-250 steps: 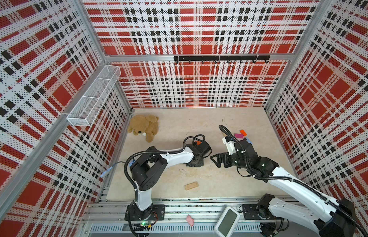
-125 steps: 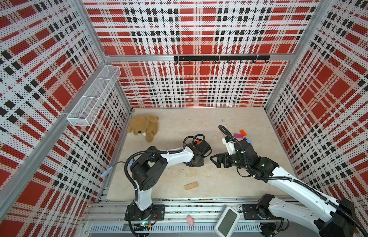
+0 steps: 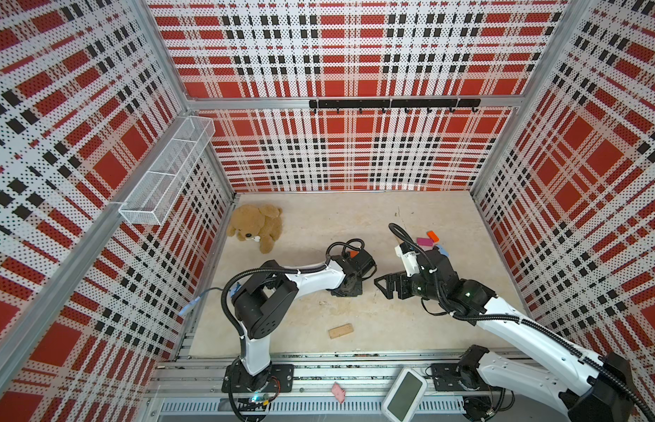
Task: Assemble the letter p with building blocks
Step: Assemble the building block at the center of the board.
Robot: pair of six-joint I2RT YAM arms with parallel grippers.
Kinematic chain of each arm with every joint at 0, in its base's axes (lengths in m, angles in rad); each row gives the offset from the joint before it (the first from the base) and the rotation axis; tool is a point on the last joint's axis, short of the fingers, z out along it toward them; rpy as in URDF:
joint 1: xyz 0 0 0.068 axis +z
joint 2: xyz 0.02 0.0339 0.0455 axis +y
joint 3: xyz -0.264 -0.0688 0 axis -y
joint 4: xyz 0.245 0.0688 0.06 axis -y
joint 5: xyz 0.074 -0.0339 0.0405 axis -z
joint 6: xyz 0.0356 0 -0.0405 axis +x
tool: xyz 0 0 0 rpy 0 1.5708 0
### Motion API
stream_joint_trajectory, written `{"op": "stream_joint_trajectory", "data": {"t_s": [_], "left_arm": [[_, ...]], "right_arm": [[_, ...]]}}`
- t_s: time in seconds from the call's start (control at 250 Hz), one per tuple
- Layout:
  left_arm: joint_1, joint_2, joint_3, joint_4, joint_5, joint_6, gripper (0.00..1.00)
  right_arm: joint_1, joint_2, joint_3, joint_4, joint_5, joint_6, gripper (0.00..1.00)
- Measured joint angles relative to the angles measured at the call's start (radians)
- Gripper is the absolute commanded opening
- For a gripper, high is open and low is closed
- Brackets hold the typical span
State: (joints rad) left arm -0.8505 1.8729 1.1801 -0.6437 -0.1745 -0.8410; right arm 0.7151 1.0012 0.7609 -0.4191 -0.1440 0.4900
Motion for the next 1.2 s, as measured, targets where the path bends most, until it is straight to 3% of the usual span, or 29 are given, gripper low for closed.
{"op": "stream_joint_trajectory", "data": {"t_s": [0.636, 1.2], "left_arm": [[0.005, 0.001, 0.0, 0.007, 0.004, 0.0, 0.25], [0.006, 0.008, 0.0, 0.029, 0.01, 0.001, 0.36]], "right_arm": [[0.004, 0.0, 0.0, 0.0, 0.0, 0.0, 1.0], [0.01, 0.0, 0.0, 0.0, 0.007, -0.002, 1.0]]}}
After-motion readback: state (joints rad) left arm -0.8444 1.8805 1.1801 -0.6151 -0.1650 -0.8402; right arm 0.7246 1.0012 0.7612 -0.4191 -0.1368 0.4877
